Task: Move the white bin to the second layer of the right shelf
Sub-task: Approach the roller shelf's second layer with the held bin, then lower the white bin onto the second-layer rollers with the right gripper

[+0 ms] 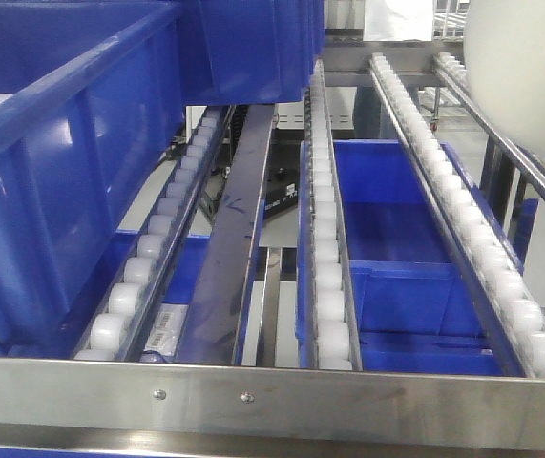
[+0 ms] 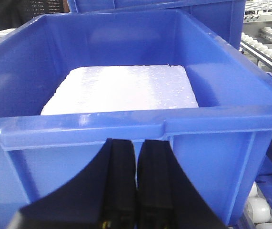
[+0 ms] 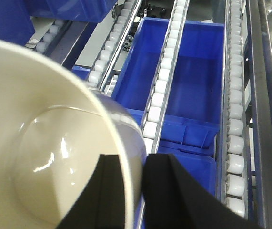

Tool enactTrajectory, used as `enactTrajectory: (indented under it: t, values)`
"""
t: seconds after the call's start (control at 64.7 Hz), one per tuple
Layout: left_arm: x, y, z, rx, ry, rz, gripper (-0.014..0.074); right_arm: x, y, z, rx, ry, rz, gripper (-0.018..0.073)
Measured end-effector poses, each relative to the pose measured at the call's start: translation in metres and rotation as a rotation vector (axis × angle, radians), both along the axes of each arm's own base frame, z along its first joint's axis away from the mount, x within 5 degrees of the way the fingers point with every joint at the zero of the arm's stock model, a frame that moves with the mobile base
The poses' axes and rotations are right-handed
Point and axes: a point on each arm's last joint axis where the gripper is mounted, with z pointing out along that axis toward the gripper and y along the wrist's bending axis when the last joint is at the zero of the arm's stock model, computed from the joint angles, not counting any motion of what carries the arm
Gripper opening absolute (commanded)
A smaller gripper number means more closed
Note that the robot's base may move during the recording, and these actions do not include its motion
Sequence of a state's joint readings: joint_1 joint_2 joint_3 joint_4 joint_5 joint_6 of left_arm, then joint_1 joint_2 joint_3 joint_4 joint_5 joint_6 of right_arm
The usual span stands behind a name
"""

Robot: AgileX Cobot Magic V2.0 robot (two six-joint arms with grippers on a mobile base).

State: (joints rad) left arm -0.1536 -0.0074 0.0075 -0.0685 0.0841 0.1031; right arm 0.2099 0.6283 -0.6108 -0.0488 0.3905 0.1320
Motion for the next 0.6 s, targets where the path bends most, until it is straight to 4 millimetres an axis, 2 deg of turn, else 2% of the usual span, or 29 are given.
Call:
enactTrajectory:
  t: [0.603]
  values:
    - [0.0000,0.0000,0.0000,0.000,0.000,0.000,0.0085,0.0000,0.0000,0.0000,0.000,0.000,0.000,0.0057]
